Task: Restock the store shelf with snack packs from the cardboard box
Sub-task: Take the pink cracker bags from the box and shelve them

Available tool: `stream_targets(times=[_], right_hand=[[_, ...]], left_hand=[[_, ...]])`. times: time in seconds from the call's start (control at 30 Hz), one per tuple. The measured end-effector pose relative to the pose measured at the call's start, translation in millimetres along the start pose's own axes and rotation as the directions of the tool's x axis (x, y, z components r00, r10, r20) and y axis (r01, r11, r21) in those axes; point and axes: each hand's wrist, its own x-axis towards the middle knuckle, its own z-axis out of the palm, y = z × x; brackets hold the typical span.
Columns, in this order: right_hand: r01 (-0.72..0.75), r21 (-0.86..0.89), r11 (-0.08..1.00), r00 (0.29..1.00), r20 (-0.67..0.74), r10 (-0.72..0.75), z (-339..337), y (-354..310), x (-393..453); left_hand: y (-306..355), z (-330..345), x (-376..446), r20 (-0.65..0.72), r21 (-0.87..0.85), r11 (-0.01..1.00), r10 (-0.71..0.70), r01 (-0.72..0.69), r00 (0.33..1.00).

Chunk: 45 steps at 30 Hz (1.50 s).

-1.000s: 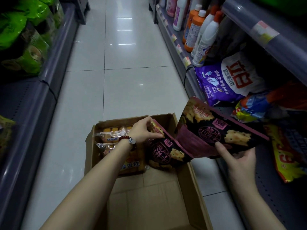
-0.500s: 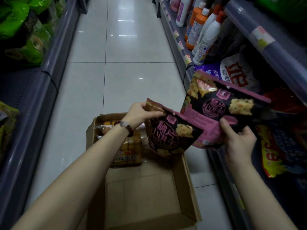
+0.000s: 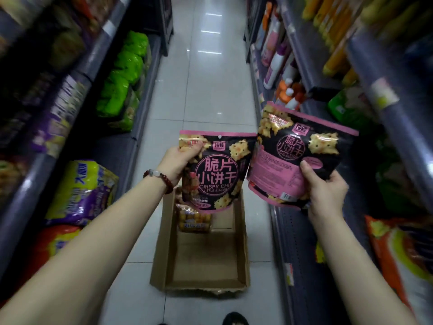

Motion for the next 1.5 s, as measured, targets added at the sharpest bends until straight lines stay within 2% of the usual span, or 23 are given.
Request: stream_targets(times=[0.33,0.5,0.7,0.87,1.1,1.37,1.5], right_hand=[[0.041,-0.014,0.999,0.971,0.235,-0.037,51,-221,-36],[0.066,-0.020,0.998,0.920,0.388,-0.053,87,-307,-58],[0.085,-0.032,0.996,0.832,0.552,-0.053,128,-378,-95],[0.069,0.007,0.998,0.713,0.699,-0.054,157,-408,-127],[0.071,0.019,0.997,0.488,0.871,-0.052,179,-428,-175],[0.007,0.077,0.997,0.227,0.971,-0.076,178,-441,-251],[-0.007,0.085,0.996,0.086,0.993,-0.084,178,-448,-304]], left_hand=[[225,-20,-116,-0.111,-0.096,0.984,0.140,-0.151,0.984],[313,-32,-172,-0.114,-0.129,0.971,0.188,-0.203,0.975],[391,-46,-254,-0.161,-0.073,0.953,0.281,-0.296,0.946],[413,-64,-325,-0.318,-0.040,0.930,0.334,-0.365,0.887],[396,-75,-427,-0.583,-0.015,0.910,0.329,-0.414,0.743],[365,-67,-546,-0.789,-0.001,0.894,0.275,-0.448,0.549],[353,-64,-614,-0.862,0.040,0.880,0.269,-0.473,0.429]])
